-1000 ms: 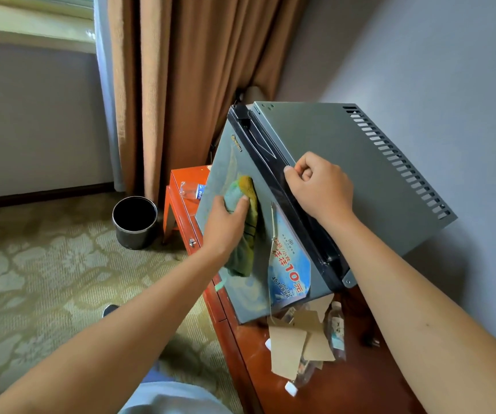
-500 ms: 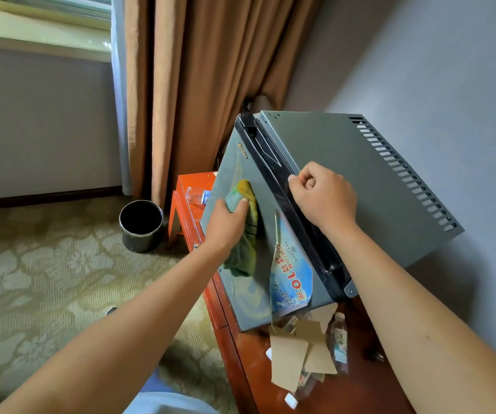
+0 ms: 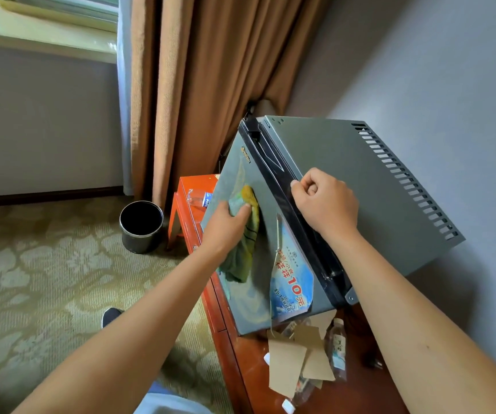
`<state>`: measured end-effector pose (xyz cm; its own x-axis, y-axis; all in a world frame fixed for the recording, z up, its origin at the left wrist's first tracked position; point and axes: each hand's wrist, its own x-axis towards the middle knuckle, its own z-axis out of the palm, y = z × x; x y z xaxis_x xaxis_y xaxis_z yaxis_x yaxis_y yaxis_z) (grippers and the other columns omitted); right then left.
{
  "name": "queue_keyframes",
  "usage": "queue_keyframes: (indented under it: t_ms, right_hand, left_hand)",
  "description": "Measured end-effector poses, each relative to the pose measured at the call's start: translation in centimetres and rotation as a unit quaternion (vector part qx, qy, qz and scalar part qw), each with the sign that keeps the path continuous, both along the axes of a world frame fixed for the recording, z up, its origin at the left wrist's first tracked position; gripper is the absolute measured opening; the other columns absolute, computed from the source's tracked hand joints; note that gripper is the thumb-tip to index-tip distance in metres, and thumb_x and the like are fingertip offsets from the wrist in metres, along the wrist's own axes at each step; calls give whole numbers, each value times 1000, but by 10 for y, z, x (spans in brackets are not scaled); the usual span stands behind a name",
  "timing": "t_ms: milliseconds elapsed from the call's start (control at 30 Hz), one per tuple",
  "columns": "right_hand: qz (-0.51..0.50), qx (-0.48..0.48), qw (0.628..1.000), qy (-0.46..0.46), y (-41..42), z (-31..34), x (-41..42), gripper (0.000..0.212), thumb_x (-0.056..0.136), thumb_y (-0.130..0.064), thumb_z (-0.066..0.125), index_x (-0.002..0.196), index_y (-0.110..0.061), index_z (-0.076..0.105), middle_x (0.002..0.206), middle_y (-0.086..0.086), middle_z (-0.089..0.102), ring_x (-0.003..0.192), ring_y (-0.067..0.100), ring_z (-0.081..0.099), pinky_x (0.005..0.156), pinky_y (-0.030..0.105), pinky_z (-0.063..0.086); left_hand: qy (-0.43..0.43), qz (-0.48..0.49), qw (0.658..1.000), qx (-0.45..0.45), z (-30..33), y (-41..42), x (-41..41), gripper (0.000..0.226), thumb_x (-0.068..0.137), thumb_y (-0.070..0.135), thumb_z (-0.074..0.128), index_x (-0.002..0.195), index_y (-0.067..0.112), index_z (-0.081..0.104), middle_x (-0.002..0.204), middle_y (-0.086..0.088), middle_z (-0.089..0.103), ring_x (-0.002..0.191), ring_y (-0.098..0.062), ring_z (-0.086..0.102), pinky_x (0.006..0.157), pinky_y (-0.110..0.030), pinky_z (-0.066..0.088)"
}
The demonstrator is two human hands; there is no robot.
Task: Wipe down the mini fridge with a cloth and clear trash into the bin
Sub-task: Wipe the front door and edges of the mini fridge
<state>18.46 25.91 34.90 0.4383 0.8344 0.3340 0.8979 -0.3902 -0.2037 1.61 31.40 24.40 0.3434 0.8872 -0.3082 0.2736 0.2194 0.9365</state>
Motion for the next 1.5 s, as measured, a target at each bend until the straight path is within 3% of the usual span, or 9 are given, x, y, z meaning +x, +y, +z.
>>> queue_keyframes:
  t_ms: [233,400,633,833,967,1067,1200,1333,1500]
  right_hand:
    - [0,1,1000,-4,0,-2,1,34,89,-51,52,69,-23,50,51,-6,51,49,9,49,49,22,28]
    - [1,3,1000,-5,-1,-2,-1,34,89,-49,53,68,-23,48,50,-6,50,48,8,48,48,22,28]
    - [-4,4,1000,-4,-1,-1,-1,34,88,-51,52,68,-24,49,51,-6,50,48,8,48,48,22,28]
    - [0,-3,1000,-8,-2,-1,-2,35,91,-49,52,69,-23,48,52,-5,52,49,11,50,49,23,31]
    - [-4,-1,1000,-9,-2,-1,-1,36,90,-49,52,68,-22,48,50,-5,50,49,10,49,49,23,29]
    - [-6,-4,1000,-10,-2,-1,-2,35,90,-49,52,68,-22,48,51,-5,51,50,11,49,49,23,29]
    - [-3,-4,1000,-14,-2,-1,-2,36,91,-49,52,68,-22,47,51,-5,51,49,11,49,48,22,29]
    - [-7,-2,1000,-21,-1,-2,-1,36,89,-50,52,67,-23,46,50,-5,50,48,9,47,48,23,26]
    - [-3,-6,1000,-21,-3,-1,-4,37,91,-51,51,68,-22,45,50,-5,49,47,10,47,48,23,28]
  left_hand:
    - [-31,-21,998,51,28,3,3,34,77,63,57,91,32,58,85,11,66,79,-8,66,61,-30,52]
    - [17,-28,999,-19,12,11,-7,37,85,54,56,104,22,57,98,-3,65,89,-20,65,82,-41,57]
    - [-29,-37,999,20,28,-4,-1,35,78,60,58,93,29,60,87,9,68,77,-10,67,60,-28,52]
    - [4,-35,998,51,25,-1,-5,29,87,56,52,98,29,55,90,5,65,81,-12,64,68,-33,55]
    - [-12,-42,995,90,25,-7,0,34,79,66,51,94,35,56,87,14,65,79,-4,64,61,-27,50]
    - [-41,-8,998,54,28,5,4,31,83,60,51,96,32,56,89,8,65,83,-10,65,61,-27,49]
    - [-41,23,999,-22,22,19,2,38,86,56,52,105,23,58,99,0,66,91,-19,65,81,-42,57]
    - [-65,3,998,-2,25,14,7,41,74,65,56,91,28,60,85,2,69,78,-16,69,68,-38,59]
    - [-85,38,995,-22,27,29,8,36,83,57,53,98,25,59,91,2,67,86,-18,66,71,-36,56]
